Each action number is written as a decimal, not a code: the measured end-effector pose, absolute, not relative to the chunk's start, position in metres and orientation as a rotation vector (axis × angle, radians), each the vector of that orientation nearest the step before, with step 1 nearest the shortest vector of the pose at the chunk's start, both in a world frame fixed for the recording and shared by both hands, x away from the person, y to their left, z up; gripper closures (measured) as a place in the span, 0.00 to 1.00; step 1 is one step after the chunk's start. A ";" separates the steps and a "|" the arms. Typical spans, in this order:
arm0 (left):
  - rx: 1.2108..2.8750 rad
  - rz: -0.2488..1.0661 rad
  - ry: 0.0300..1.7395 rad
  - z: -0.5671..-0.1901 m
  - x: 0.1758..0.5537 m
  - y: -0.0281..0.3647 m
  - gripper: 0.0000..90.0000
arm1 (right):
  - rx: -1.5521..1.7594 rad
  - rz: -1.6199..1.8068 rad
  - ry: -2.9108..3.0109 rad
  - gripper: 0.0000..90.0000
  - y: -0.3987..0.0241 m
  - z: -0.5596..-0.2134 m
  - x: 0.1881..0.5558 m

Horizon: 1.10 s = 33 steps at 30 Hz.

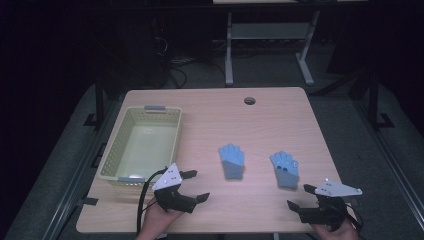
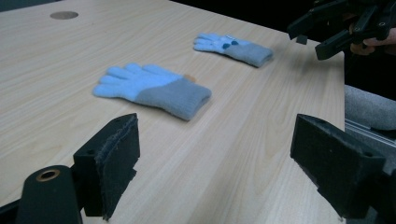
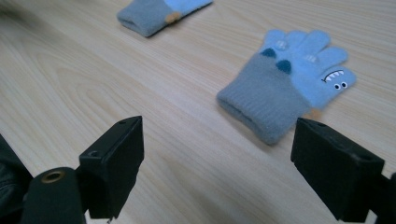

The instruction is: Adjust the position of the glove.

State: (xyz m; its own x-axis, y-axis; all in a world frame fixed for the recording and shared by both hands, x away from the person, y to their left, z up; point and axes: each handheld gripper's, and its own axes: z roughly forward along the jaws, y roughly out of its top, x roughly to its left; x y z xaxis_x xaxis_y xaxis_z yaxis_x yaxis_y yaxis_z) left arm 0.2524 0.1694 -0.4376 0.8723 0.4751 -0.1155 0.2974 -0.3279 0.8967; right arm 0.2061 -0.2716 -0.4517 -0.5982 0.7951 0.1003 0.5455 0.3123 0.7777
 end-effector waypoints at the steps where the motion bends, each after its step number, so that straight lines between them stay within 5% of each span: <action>1: 1.935 0.196 0.573 -0.438 0.253 0.170 0.17 | 1.211 1.172 2.283 0.18 -0.272 -0.452 0.206; 33: 1.936 0.237 0.566 -0.429 0.251 0.173 0.17 | 1.171 1.109 2.367 0.18 -0.252 -0.425 0.258</action>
